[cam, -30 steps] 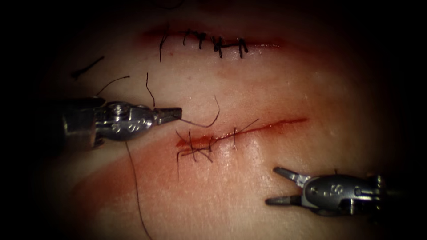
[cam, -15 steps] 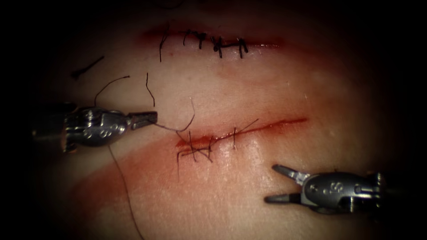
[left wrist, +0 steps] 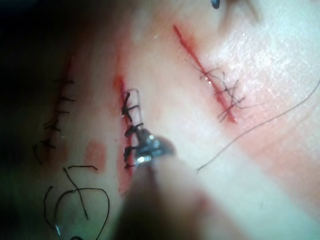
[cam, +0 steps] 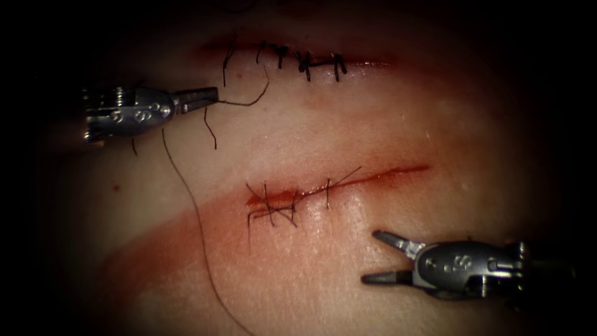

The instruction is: Wound Closure

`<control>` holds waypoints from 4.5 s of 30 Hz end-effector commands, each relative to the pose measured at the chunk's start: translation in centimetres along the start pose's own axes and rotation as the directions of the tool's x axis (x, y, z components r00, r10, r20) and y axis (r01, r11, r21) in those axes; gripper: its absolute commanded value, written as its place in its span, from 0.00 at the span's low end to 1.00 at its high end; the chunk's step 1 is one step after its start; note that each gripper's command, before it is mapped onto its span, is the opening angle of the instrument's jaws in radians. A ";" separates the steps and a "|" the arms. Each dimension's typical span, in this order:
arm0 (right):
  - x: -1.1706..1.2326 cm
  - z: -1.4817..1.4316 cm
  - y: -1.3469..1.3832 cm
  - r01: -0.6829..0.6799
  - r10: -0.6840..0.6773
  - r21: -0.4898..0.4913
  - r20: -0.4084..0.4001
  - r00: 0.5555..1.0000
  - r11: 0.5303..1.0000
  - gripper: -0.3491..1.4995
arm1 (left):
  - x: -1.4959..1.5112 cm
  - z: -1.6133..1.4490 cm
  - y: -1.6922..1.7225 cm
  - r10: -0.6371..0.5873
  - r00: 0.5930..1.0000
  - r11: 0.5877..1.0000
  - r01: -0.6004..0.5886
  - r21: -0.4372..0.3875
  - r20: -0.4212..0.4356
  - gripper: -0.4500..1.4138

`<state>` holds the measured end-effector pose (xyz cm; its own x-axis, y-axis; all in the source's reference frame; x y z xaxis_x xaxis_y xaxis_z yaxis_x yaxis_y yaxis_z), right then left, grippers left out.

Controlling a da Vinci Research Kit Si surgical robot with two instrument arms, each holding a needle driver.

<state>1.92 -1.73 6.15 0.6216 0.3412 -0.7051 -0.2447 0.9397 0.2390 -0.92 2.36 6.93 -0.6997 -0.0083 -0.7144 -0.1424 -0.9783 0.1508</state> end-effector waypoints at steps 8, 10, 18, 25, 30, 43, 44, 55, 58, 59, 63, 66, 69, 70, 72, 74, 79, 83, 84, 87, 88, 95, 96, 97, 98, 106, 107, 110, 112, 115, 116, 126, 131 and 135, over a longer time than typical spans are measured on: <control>-0.06 0.07 -0.09 -0.004 0.004 0.004 -0.002 1.000 1.000 0.95 | 0.02 0.35 -0.80 -0.008 0.999 0.993 0.013 0.116 -0.043 0.02; -0.07 0.06 -0.10 -0.002 0.002 0.005 -0.003 1.000 1.000 0.95 | 0.01 0.39 -0.96 -0.015 0.998 0.989 0.022 0.144 -0.054 0.02; -0.11 0.06 -0.14 -0.021 0.021 0.006 -0.004 1.000 1.000 0.95 | -0.07 0.37 -1.13 -0.031 0.994 0.981 0.051 0.190 -0.105 0.06; -0.12 0.42 -0.32 -0.119 0.119 0.048 0.000 0.993 0.992 0.94 | 0.07 0.31 -1.03 -0.071 0.988 0.979 0.096 0.181 -0.140 0.14; -0.16 0.55 -0.15 -0.104 0.105 0.058 -0.002 0.995 0.993 0.93 | 0.06 0.31 -0.95 -0.196 0.967 0.961 0.223 0.163 -0.165 0.46; -0.20 0.38 -0.13 -0.098 0.098 0.059 0.000 0.995 0.993 0.93 | -0.17 0.30 0.40 -0.595 0.794 0.800 0.572 -0.181 -0.122 0.84; -0.20 0.36 -0.14 -0.098 0.098 0.060 -0.001 0.995 0.993 0.93 | -0.14 0.31 0.54 -0.622 0.770 0.776 0.583 -0.241 -0.139 0.84; -0.15 0.28 -0.09 -0.103 0.104 0.060 -0.012 0.994 0.993 0.92 | 0.38 0.52 1.43 -0.623 0.770 0.718 0.493 -0.491 -0.138 0.83; -0.13 0.23 -0.06 -0.106 0.107 0.060 -0.019 0.994 0.993 0.92 | 0.51 0.63 1.44 -0.629 0.765 0.715 0.499 -0.490 -0.138 0.82; -0.13 0.22 -0.06 -0.106 0.107 0.060 -0.022 0.994 0.993 0.92 | 0.55 0.67 1.45 -0.634 0.761 0.711 0.505 -0.489 -0.136 0.81; -0.17 0.15 -0.05 -0.104 0.105 0.043 -0.022 0.994 0.994 0.92 | 0.70 0.88 1.47 -0.667 0.736 0.684 0.542 -0.489 -0.118 0.80; -0.22 0.12 -0.08 -0.099 0.100 0.044 -0.023 0.995 0.994 0.92 | 0.75 1.03 1.41 -0.673 0.733 0.681 0.561 -0.471 -0.098 0.77; -0.27 0.10 -0.11 -0.094 0.095 0.036 -0.021 0.995 0.995 0.92 | 0.77 1.21 1.31 -0.672 0.739 0.678 0.588 -0.441 -0.049 0.76; -0.28 0.09 -0.12 -0.093 0.094 0.033 -0.020 0.995 0.995 0.92 | 0.77 1.26 1.28 -0.670 0.742 0.682 0.595 -0.426 -0.037 0.75; -0.29 0.09 -0.13 -0.092 0.093 0.033 -0.020 0.995 0.995 0.92 | 0.76 1.41 1.21 -0.664 0.747 0.689 0.609 -0.392 -0.008 0.73; -0.30 0.09 -0.14 -0.091 0.092 0.033 -0.021 0.996 0.995 0.92 | 0.75 1.54 1.16 -0.660 0.751 0.693 0.615 -0.377 0.012 0.69; -0.30 0.06 -0.18 -0.090 0.090 0.034 -0.021 0.996 0.995 0.92 | 0.65 1.87 1.08 -0.653 0.756 0.694 0.616 -0.372 0.033 0.41; -0.31 0.03 -0.18 -0.089 0.089 0.024 -0.016 0.996 0.996 0.91 | 0.60 2.07 1.16 -0.666 0.743 0.665 0.628 -0.404 0.060 0.41; -0.32 0.03 -0.18 -0.089 0.089 0.025 -0.016 0.996 0.996 0.91 | 0.60 2.11 1.19 -0.672 0.737 0.655 0.632 -0.414 0.062 0.41; -0.33 0.02 -0.17 -0.089 0.090 0.022 -0.014 0.996 0.996 0.91 | 0.57 2.19 1.29 -0.677 0.732 0.635 0.635 -0.441 0.080 0.41; -0.33 0.02 -0.17 -0.090 0.090 0.019 -0.013 0.996 0.996 0.91 | 0.56 2.21 1.31 -0.669 0.738 0.636 0.630 -0.445 0.089 0.41; -0.33 0.02 -0.18 -0.089 0.090 0.020 -0.013 0.996 0.996 0.91 | 0.49 2.24 1.33 -0.659 0.739 0.619 0.637 -0.459 0.138 0.44; -0.33 0.02 -0.18 -0.089 0.089 0.020 -0.013 0.996 0.996 0.91 | 0.49 2.23 1.33 -0.656 0.741 0.619 0.636 -0.461 0.143 0.44; -0.33 0.02 -0.18 -0.089 0.089 0.020 -0.013 0.996 0.996 0.91 | 0.49 2.23 1.32 -0.654 0.742 0.618 0.636 -0.462 0.145 0.44; -0.33 0.02 -0.18 -0.089 0.089 0.020 -0.013 0.996 0.996 0.91 | 0.49 2.23 1.32 -0.651 0.744 0.618 0.635 -0.463 0.151 0.43; -0.32 0.01 -0.19 -0.089 0.089 0.019 -0.013 0.996 0.996 0.91 | 0.48 2.27 1.36 -0.634 0.755 0.619 0.625 -0.475 0.167 0.41; -0.32 0.01 -0.19 -0.089 0.089 0.019 -0.013 0.996 0.996 0.91 | 0.48 2.27 1.36 -0.631 0.757 0.619 0.624 -0.476 0.172 0.40; -0.32 0.01 -0.20 -0.089 0.089 0.019 -0.013 0.996 0.996 0.91 | 0.47 2.28 1.36 -0.624 0.761 0.621 0.622 -0.477 0.178 0.33; -0.32 0.01 -0.20 -0.089 0.089 0.019 -0.013 0.996 0.996 0.91 | 0.46 2.30 1.35 -0.625 0.758 0.620 0.627 -0.472 0.186 0.32; -0.31 0.01 -0.21 -0.089 0.089 0.019 -0.013 0.996 0.996 0.91 | 0.42 2.34 1.32 -0.623 0.760 0.621 0.626 -0.471 0.187 0.32; -0.31 0.01 -0.21 -0.089 0.090 0.019 -0.013 0.996 0.996 0.91 | 0.41 2.35 1.31 -0.622 0.761 0.622 0.625 -0.472 0.187 0.31; -0.32 0.02 -0.12 -0.108 0.108 0.007 -0.028 0.994 0.994 0.90 | 0.37 2.28 1.31 -0.530 0.838 0.700 0.520 -0.489 0.132 0.00; -0.40 0.16 0.00 -0.183 0.183 -0.011 -0.052 0.982 0.983 0.90 | 0.42 2.20 1.37 -0.516 0.848 0.707 0.503 -0.497 0.122 0.00; -0.49 0.34 0.13 -0.255 0.251 -0.037 -0.095 0.963 0.966 0.90 | 0.47 2.13 1.34 -0.511 0.852 0.714 0.497 -0.494 0.118 0.00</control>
<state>1.79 -1.69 6.69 0.4591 0.5682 -0.6829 -0.4321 0.8145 0.3872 -2.87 1.53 8.17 -0.6060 0.5170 -0.6045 -0.1069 -0.8060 -0.5822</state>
